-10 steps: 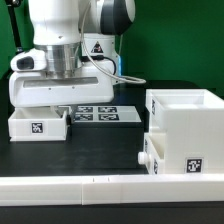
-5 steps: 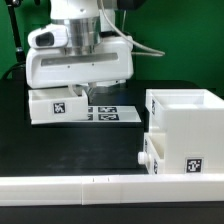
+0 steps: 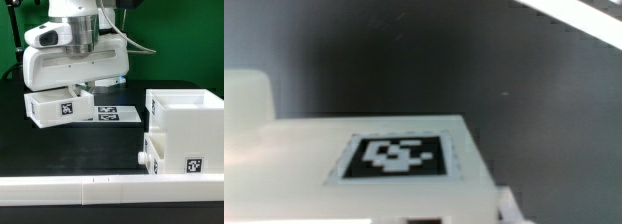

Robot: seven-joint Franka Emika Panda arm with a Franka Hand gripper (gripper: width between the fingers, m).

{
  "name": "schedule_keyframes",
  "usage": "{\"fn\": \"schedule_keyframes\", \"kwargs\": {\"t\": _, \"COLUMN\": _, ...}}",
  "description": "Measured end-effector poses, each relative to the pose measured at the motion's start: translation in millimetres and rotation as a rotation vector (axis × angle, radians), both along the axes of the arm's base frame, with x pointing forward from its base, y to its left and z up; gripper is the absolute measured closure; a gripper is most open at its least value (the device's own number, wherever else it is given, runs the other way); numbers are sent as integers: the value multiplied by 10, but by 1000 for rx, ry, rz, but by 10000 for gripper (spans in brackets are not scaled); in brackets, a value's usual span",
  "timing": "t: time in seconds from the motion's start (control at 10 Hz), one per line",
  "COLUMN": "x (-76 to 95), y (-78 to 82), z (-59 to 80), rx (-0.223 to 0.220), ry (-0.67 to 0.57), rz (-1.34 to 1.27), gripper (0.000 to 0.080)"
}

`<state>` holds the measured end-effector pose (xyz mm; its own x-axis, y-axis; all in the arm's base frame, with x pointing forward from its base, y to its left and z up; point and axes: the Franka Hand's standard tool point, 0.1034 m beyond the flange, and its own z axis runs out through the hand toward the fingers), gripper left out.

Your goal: Assemble drawer

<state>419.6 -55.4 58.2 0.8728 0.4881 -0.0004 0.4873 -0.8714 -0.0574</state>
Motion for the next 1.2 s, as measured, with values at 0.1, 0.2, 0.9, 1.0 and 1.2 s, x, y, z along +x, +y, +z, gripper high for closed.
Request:
{"fn": "schedule_keyframes", "kwargs": {"t": 0.1, "x": 106, "y": -22, "z": 30, "rx": 3, "ry": -8, "rz": 93, "gripper": 755}}
{"fn": "schedule_keyframes", "kwargs": {"t": 0.2, "x": 276, "y": -50, "z": 74, "rx": 1, "ry": -24, "rz": 224, "gripper": 755}}
{"fn": "schedule_keyframes", "kwargs": {"t": 0.9, "x": 517, "y": -94, "z": 48, "rx": -11, "ry": -42, "rz": 808, "gripper": 755}}
{"fn": "schedule_keyframes", "kwargs": {"t": 1.0, "x": 565, "y": -108, "z": 20, "rx": -22, "ry": -45, "rz": 948, "gripper": 755}}
{"fn": "schedule_keyframes", "kwargs": {"t": 1.2, "x": 840, "y": 47, "z": -13, "rx": -77, "ry": -34, "rz": 1156, "gripper": 755}}
